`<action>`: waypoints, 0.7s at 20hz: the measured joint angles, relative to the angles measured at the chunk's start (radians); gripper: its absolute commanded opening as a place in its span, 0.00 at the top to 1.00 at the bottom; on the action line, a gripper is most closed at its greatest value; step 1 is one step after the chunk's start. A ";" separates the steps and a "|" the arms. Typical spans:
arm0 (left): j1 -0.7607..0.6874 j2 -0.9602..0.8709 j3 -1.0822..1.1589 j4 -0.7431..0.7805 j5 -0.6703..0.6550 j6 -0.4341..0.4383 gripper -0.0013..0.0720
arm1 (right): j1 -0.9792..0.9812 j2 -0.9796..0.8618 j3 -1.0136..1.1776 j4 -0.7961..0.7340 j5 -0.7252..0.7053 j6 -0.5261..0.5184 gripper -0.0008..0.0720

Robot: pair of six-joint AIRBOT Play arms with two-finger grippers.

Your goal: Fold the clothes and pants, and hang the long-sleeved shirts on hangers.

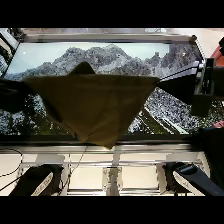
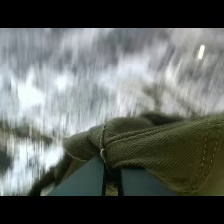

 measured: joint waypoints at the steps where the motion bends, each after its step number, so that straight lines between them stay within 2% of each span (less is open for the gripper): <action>1: 0.000 -0.031 0.001 0.007 -0.052 -0.010 0.90 | 0.000 -0.014 0.002 -0.022 0.008 0.008 0.97; 4: -0.001 -0.124 0.002 0.016 -0.146 -0.025 0.91 | 0.000 -0.079 0.006 -0.076 0.020 0.016 0.97; 6: -0.001 -0.184 0.002 0.037 -0.131 -0.016 0.91 | 0.000 -0.136 0.008 -0.112 -0.005 -0.001 0.97; 10: -0.001 -0.311 0.002 0.121 0.034 -0.005 0.91 | 0.000 -0.280 0.008 -0.188 -0.126 -0.036 0.97; 14: -0.001 -0.464 0.002 0.204 0.223 0.026 0.91 | 0.000 -0.420 0.008 -0.233 -0.317 -0.068 0.97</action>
